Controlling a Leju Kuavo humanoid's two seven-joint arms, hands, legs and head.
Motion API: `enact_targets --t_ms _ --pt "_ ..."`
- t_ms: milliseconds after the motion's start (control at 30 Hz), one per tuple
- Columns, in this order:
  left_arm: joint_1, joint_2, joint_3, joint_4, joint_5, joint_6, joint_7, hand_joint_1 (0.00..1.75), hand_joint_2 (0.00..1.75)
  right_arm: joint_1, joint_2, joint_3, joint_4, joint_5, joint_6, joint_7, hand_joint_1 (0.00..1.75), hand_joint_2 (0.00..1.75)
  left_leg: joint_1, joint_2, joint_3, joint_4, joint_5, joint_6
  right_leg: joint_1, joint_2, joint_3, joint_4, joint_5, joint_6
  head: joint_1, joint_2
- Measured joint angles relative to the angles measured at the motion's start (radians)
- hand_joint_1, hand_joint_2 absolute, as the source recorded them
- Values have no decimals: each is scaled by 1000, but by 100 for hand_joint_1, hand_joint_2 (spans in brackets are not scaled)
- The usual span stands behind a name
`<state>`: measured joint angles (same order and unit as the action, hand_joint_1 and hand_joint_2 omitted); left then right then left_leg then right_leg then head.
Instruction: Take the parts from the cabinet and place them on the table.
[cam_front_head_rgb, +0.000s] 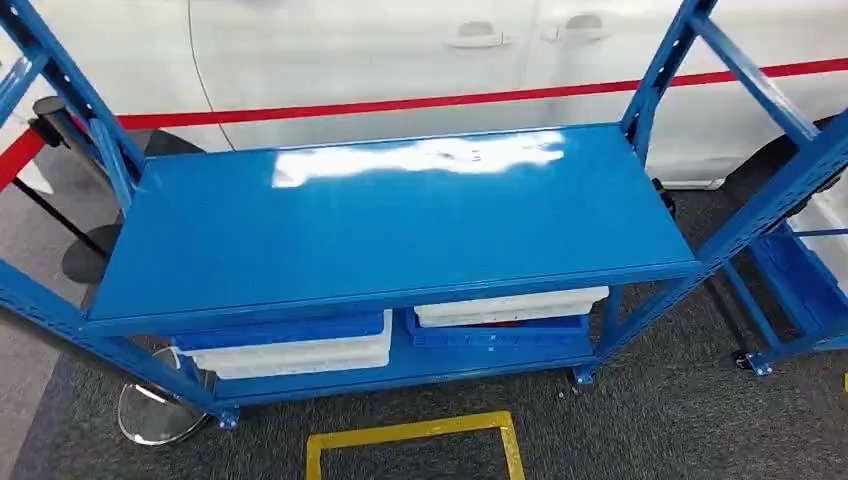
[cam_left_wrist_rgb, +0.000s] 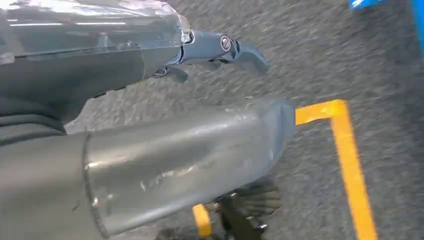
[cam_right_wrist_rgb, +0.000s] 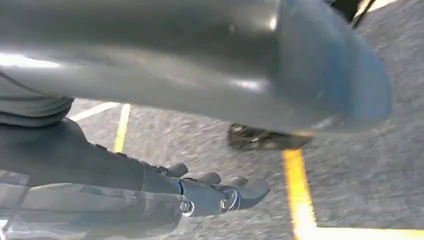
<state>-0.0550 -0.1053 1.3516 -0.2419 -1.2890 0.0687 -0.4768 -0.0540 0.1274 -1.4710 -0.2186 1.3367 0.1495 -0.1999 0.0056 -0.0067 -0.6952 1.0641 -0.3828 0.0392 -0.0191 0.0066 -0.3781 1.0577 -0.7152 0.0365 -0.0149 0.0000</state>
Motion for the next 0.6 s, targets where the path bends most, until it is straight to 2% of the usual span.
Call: enact_targets --t_ms 33,67,100,133,167,233,267,300,333,400,433,467,500,567,600 --pt "-1 0 0 0 0 4 2 0 0 -2 0 0 0 0 0 0 0 0 -1 2 9 -3 -4 1 0 -1 -44 76 -39 2 -2 0" --pt "-3 0 0 0 0 8 3 0 0 -1 0 0 0 0 2 0 0 0 -3 2 15 -4 -9 2 0 -1 -91 149 -60 4 -1 0" --pt "-3 0 -1 0 -2 8 2 0 0 1 0 0 0 0 1 1 0 0 -4 1 20 -4 -15 4 0 -1 -138 209 -60 5 0 0" --pt "-3 0 -2 0 -3 8 0 0 0 3 0 0 0 1 1 1 0 0 -6 -1 25 -4 -19 4 0 -1 -168 229 -32 4 -1 0" --pt "-3 0 -4 0 -4 8 -1 0 0 3 0 0 0 1 1 1 0 0 -7 -3 32 -4 -24 3 2 -1 -176 202 19 1 0 0" --pt "-2 0 -5 0 -7 8 -2 0 0 3 0 0 0 1 1 1 0 0 -10 -5 45 -4 -30 1 9 -1 -142 50 141 -14 0 0" --pt "-2 -2 -5 0 -10 8 -2 0 0 3 -1 0 0 1 1 1 0 0 -7 -5 46 -5 -31 -1 15 -1 -125 -14 160 -27 -1 0" --pt "-3 -5 -5 0 -10 8 -2 0 0 1 -3 0 0 1 1 0 0 0 -12 -6 47 -5 -30 -5 19 -4 -121 -17 166 -28 -4 0" --pt "-4 -5 -5 0 -10 8 -2 0 0 1 -2 0 0 1 1 0 0 0 -10 -7 47 -6 -27 -11 21 -3 -126 -19 171 -30 0 0" --pt "-3 -5 -6 0 -11 8 -3 0 0 1 -3 0 0 1 1 0 0 0 -7 -6 49 -16 -17 -27 24 -2 -129 -29 174 -40 0 0" --pt "-2 -5 -6 0 -11 8 -3 0 0 2 -1 0 0 1 0 0 0 0 -14 -7 49 -19 -14 -35 13 -2 -130 -46 189 -49 1 0" --pt "-1 -5 -6 0 -11 9 -3 0 0 0 0 0 0 1 1 0 0 0 -10 -5 42 -5 -36 -38 9 -8 -129 -55 200 -55 1 0" --pt "0 -5 -6 0 -12 9 -4 0 0 1 0 0 0 1 1 0 0 0 -8 -2 31 36 -84 -42 8 -8 -134 -56 207 -65 -5 0" --pt "-1 -5 -6 0 -11 15 -6 0 0 2 0 0 0 1 1 0 0 0 0 -1 -12 180 -179 -52 8 -12 -147 -55 212 -65 -6 0" --pt "-1 -4 -6 0 -11 16 -6 0 0 3 0 0 0 1 1 0 0 0 3 -1 -28 244 -205 -58 9 -13 -153 -54 214 -64 -6 0"
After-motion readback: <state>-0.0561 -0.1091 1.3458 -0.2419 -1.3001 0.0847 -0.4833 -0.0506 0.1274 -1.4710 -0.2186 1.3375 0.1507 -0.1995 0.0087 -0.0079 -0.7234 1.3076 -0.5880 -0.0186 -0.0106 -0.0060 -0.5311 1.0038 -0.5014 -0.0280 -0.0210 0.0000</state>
